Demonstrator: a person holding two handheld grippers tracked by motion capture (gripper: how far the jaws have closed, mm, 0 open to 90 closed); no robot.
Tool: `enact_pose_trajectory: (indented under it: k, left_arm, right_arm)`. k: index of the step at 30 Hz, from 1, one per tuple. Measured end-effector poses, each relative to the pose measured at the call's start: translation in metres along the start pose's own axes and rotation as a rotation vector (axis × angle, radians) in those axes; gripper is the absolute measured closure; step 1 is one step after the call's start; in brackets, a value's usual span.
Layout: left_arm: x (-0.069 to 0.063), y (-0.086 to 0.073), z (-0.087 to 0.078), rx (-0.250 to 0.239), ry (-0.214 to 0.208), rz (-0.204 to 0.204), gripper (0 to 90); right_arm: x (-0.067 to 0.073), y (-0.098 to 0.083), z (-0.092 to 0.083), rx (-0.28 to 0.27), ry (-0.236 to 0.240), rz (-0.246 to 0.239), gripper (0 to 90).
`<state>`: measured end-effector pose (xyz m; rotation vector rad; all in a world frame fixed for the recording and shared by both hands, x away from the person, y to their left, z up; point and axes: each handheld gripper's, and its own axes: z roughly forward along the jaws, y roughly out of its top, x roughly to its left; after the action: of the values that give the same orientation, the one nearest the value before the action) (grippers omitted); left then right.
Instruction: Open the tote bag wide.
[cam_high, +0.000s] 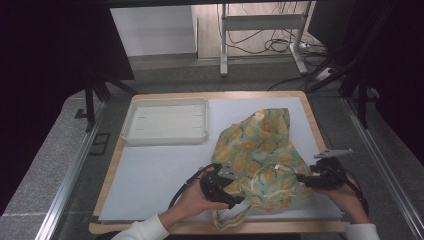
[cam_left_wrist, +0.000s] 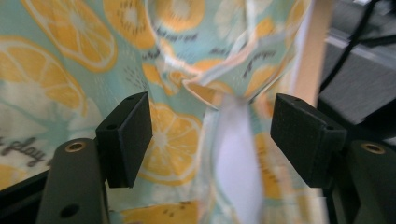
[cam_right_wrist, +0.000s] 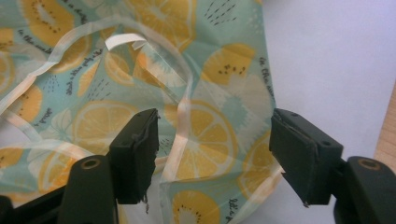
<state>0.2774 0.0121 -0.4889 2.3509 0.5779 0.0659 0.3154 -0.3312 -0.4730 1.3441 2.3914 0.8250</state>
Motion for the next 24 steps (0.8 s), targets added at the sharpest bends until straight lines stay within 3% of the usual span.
enact_pose_trajectory:
  k: [4,9,14,18,24]
  left_arm:
    - [-0.002,0.002,0.014,0.029,0.075,0.048,32.1]
    - [-0.004,0.007,0.028,0.051,0.136,0.089,48.0]
    - [0.000,0.005,0.032,0.062,0.110,0.086,79.6]
    - [0.006,0.003,0.024,0.035,0.070,0.056,86.6]
    - [0.011,-0.002,0.008,-0.027,0.061,0.014,88.3]
  right_arm:
    - [-0.001,0.000,0.002,0.003,-0.004,0.002,31.6]
    - [-0.001,0.000,0.003,0.005,-0.004,0.009,31.6]
    - [-0.004,-0.001,0.000,0.000,-0.002,0.012,31.5]
    - [-0.008,-0.002,-0.003,-0.014,-0.010,0.018,31.7]
    - [-0.010,-0.003,0.001,0.000,-0.003,0.021,31.5]
